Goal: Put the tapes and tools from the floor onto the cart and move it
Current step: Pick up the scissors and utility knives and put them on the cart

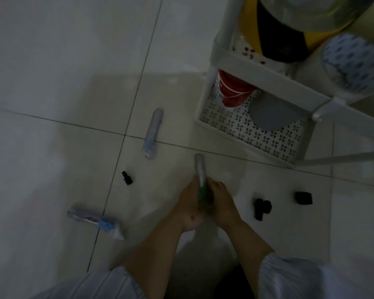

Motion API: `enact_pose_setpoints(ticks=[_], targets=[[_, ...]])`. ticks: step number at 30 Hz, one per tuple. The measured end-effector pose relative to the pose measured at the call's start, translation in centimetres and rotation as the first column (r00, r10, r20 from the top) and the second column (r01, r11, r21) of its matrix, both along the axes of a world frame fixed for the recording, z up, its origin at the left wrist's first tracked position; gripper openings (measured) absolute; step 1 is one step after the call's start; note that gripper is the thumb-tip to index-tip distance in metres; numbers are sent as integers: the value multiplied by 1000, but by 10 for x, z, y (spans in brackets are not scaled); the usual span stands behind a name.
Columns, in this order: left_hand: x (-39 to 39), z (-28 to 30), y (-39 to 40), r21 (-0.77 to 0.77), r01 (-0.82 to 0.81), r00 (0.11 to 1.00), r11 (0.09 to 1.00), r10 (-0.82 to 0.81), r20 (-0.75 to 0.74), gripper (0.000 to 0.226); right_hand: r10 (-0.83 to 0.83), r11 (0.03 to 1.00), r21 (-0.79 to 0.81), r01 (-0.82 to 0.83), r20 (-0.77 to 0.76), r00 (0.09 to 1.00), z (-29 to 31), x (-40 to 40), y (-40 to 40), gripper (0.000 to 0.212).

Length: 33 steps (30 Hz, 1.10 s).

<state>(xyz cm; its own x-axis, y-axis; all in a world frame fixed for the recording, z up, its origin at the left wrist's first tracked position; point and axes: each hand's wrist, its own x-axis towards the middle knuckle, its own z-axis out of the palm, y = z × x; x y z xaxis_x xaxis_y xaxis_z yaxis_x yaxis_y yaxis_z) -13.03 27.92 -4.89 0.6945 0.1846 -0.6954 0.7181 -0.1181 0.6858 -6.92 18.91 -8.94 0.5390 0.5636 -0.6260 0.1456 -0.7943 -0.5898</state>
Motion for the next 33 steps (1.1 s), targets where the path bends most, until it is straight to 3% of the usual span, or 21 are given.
enact_pose_setpoints(ticks=[2, 7, 15, 24, 29, 33], targets=[[2, 3, -1, -63, -45, 998, 997, 47, 34, 39, -25, 999, 42, 26, -21, 999, 4, 1, 0, 35], [-4, 14, 1, -111, -125, 986, 986, 136, 94, 72, -57, 986, 156, 62, -37, 998, 32, 10, 1, 35], [7, 79, 25, -31, -209, 946, 977, 210, 248, 77, -188, 915, 364, 171, 11, 982, 95, 17, 9, 63], [-5, 170, 36, 67, -256, 781, 964, 166, 602, 63, -175, 824, 565, -24, 295, 939, 189, 5, 20, 69], [6, 239, 34, 76, -213, 729, 974, 106, 677, 68, -202, 798, 594, -101, 423, 884, 268, 12, 9, 73], [30, 319, 33, 198, -160, 687, 967, -35, 726, 68, -291, 762, 631, -143, 532, 795, 344, 30, 3, 67]])
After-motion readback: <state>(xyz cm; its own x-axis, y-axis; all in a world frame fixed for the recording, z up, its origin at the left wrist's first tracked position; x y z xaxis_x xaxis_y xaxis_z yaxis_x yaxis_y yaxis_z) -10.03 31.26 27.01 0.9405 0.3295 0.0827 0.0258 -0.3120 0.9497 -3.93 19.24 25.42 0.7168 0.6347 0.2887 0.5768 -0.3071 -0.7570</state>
